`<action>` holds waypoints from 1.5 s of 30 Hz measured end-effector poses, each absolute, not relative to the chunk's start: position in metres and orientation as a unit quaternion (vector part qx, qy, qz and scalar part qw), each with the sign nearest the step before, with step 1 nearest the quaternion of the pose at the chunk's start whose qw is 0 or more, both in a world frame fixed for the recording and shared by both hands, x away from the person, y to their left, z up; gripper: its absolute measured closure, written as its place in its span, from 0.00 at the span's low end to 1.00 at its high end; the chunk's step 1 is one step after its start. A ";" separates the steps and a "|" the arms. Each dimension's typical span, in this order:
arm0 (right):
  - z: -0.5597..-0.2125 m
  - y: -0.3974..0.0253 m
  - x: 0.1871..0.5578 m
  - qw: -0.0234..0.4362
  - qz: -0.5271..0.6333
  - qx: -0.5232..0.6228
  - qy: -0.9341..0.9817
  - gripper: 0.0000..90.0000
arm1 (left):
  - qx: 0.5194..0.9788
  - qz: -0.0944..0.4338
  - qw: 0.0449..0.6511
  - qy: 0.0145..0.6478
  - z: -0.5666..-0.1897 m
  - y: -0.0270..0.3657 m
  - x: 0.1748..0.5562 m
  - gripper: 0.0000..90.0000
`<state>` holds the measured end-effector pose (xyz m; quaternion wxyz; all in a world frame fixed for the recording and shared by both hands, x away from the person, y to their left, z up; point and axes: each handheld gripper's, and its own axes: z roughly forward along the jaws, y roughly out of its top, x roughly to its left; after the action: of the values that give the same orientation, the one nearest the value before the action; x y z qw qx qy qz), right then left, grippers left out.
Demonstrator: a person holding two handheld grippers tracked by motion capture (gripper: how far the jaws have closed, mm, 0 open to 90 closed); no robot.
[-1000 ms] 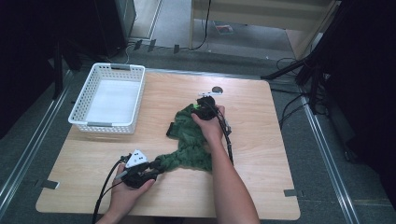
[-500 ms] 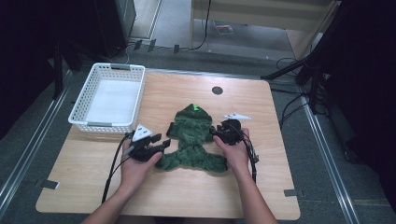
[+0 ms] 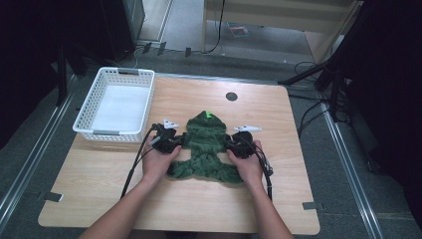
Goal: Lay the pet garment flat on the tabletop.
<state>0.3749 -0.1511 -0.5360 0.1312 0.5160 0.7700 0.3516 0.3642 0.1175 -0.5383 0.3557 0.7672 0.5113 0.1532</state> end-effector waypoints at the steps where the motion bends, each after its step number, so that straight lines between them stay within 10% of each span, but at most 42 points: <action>1: -0.537 -0.153 0.375 0.137 0.354 0.510 0.771 0.90 | 0.766 0.153 0.357 0.513 -0.539 0.118 0.364 0.95; 30: -0.518 -0.206 0.307 0.179 0.393 0.497 0.753 0.17 | 0.710 0.140 0.518 0.456 -0.502 0.194 0.284 0.43; 45: -0.516 -0.237 0.288 0.163 0.401 0.513 0.741 0.00 | 0.680 0.173 0.522 0.485 -0.505 0.259 0.244 0.09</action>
<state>0.2883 -0.2370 -0.5160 0.1632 0.5127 0.7413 0.4012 0.2445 0.2594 -0.5045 0.5220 0.6797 0.4854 0.1729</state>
